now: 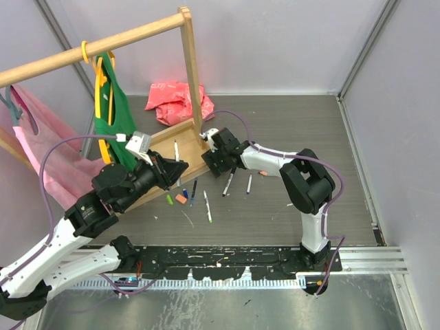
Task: Insert the pens into the pen caps
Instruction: Pick up the pen cap from the center of the board.
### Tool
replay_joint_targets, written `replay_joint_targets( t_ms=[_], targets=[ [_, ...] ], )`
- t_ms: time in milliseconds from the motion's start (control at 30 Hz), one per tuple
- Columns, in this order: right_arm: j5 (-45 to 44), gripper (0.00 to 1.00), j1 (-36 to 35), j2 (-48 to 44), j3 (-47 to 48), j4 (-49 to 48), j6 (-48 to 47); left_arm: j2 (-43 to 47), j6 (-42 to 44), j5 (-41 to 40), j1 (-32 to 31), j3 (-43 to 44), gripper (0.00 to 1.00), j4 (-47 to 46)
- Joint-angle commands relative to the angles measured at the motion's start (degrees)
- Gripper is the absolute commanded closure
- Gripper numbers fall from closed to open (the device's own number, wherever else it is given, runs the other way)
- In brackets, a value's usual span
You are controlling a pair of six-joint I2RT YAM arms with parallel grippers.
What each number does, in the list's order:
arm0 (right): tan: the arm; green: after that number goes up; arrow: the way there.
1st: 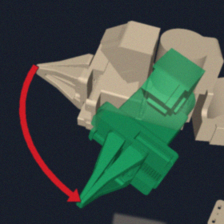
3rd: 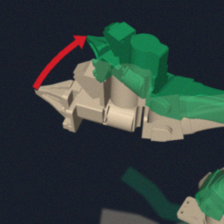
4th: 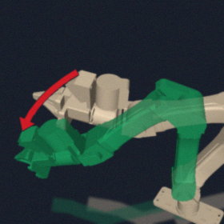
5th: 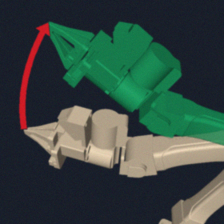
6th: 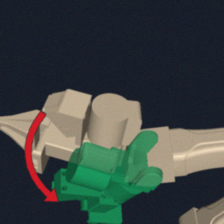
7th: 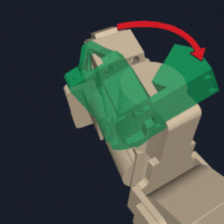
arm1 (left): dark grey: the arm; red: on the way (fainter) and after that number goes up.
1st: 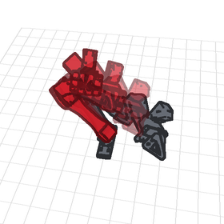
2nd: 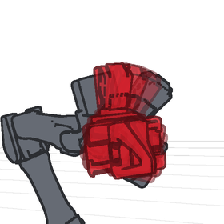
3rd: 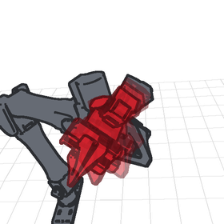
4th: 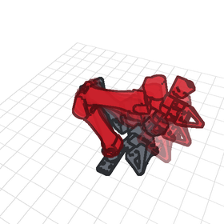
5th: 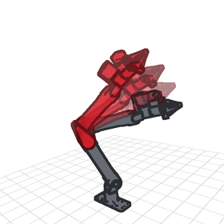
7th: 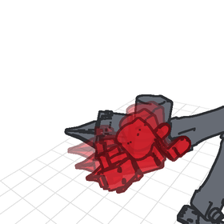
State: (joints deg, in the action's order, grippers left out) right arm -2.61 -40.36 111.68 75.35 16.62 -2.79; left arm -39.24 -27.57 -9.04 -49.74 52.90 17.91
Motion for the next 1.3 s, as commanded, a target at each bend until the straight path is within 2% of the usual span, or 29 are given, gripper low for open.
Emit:
replay_joint_targets(
  t_ms=[0,333,733,900,1267],
  targets=[
    [1.17,0.24,0.36,0.53,2.32,-3.33,-1.66,-0.12,0.68,0.06,0.25,1.76,1.0,-1.9],
    [2.7,0.31,0.92,2.54,2.54,-4.18,-1.35,-1.01,0.76,0.86,0.22,2.81,1.0,-1.76],
    [1.22,0.47,1.01,1.7,2.07,-2.82,-0.77,0.13,0.55,-0.24,0.22,2.06,1.0,-1.6],
    [1.18,0.52,0.84,-1.19,2.29,-2.52,0.04,-0.08,0.41,-0.02,0.25,2.02,1.0,-1.43],
    [-1.17,0.53,-0.49,-11.9,0.55,-1.67,3.53,0.12,-0.48,0.05,0.2,1.12,1.0,-1.73]
  ],
)
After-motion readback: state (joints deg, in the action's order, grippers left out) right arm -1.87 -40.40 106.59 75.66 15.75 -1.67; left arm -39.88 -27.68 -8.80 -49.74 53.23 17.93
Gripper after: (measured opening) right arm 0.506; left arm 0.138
